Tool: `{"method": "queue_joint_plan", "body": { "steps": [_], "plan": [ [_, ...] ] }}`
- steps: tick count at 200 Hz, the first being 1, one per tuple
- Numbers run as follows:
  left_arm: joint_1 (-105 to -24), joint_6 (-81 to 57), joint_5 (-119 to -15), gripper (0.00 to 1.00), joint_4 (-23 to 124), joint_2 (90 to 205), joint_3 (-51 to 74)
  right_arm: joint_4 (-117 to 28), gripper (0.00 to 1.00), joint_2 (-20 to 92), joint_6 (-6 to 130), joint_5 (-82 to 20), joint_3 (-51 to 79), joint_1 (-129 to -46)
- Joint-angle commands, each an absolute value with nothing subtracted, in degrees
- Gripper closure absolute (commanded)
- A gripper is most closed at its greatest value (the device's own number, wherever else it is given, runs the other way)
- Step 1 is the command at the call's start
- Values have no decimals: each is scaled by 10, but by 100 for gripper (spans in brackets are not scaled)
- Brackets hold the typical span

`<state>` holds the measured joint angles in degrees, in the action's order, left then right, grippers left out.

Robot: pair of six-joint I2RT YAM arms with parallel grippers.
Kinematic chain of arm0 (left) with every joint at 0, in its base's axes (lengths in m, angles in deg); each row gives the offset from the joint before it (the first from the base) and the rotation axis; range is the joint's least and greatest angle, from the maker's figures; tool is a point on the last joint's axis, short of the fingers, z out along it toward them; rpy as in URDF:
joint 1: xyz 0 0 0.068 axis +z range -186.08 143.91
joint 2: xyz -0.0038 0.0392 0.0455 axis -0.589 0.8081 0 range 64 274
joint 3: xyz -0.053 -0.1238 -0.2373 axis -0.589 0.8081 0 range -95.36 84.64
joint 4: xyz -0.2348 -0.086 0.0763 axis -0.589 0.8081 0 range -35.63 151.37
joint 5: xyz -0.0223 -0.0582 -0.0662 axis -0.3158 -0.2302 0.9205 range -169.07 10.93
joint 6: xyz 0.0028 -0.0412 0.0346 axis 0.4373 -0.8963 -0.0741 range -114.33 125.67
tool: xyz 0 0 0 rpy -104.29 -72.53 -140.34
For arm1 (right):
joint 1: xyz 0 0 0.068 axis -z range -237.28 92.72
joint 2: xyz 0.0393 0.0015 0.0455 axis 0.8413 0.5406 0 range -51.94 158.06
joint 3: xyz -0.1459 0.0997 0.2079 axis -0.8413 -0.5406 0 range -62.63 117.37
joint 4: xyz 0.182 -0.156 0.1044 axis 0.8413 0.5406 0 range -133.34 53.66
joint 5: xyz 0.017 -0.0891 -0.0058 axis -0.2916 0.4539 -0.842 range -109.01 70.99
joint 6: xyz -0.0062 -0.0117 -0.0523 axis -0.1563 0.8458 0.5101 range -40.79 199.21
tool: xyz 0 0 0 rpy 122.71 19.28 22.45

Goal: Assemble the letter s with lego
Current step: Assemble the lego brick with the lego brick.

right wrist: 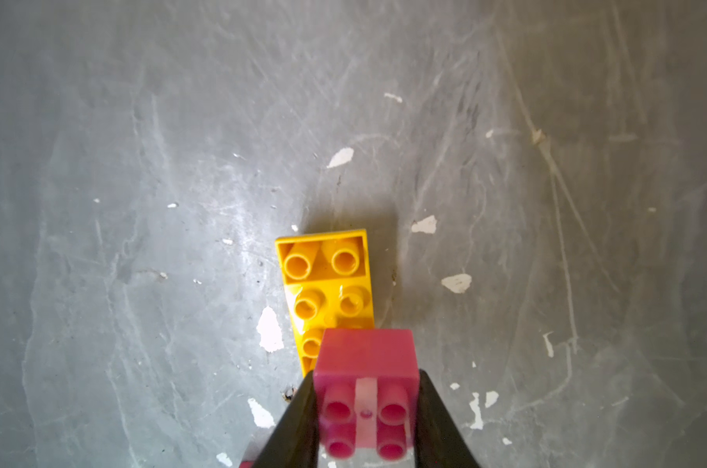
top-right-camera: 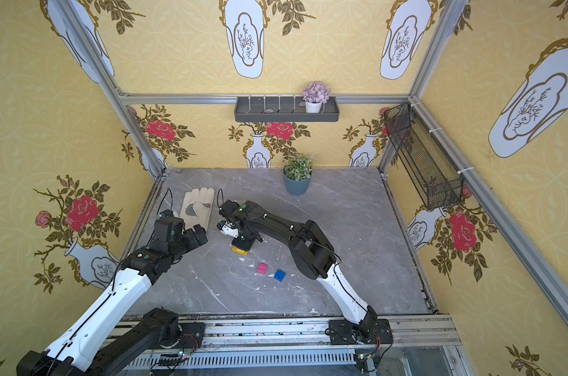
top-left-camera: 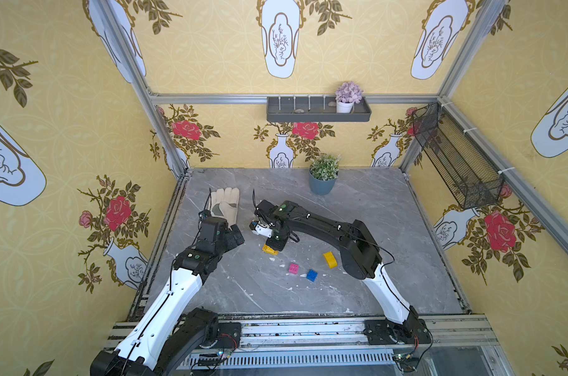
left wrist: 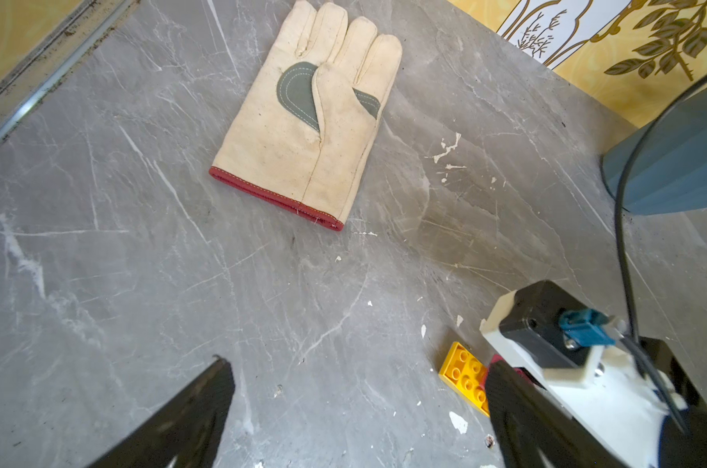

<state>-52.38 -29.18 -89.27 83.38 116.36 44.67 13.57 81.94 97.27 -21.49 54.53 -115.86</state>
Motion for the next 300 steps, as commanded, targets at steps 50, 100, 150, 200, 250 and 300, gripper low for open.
{"method": "queue_joint_plan", "body": {
  "steps": [50,100,150,200,250,300],
  "plan": [
    [-539,-272,-925,1,839,1174,434,155,70,832,967,-244,564,-1160],
    [-549,-263,-953,1,850,1175,428,171,70,834,949,-256,568,-1160],
    [-555,-259,-954,1,847,1175,430,181,70,844,933,-264,568,-1160],
    [-564,-251,-964,1,850,1177,425,186,70,860,928,-268,569,-1157],
    [-571,-245,-973,1,854,1179,419,185,73,873,916,-284,558,-1155],
    [-575,-242,-976,1,857,1180,418,177,76,888,897,-263,554,-1153]
  ]
}}
